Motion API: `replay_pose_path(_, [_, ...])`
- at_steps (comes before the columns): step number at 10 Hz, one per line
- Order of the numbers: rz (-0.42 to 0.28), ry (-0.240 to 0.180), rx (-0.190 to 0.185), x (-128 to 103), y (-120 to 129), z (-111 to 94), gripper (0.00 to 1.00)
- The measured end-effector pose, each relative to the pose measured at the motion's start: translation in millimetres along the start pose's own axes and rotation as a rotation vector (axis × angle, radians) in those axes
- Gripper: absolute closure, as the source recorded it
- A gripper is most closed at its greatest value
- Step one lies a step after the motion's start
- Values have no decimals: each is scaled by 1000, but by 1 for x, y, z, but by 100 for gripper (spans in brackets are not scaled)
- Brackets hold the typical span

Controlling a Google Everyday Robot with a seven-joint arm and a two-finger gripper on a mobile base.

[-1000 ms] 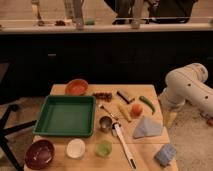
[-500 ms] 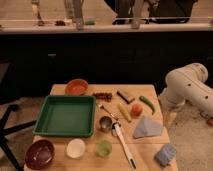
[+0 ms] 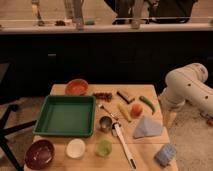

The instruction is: Place grapes in tray

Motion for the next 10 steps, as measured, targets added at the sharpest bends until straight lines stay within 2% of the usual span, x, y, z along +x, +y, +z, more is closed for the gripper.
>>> replay_pose_path(3, [1, -2, 1, 0, 0, 0, 20])
replay_pose_path(5, [-12, -43, 19, -6, -4, 2, 20])
replay_pose_path(7, [-46, -78, 25, -36, -15, 5, 20])
replay_pose_path(10, [-101, -106, 26, -93, -35, 16, 20])
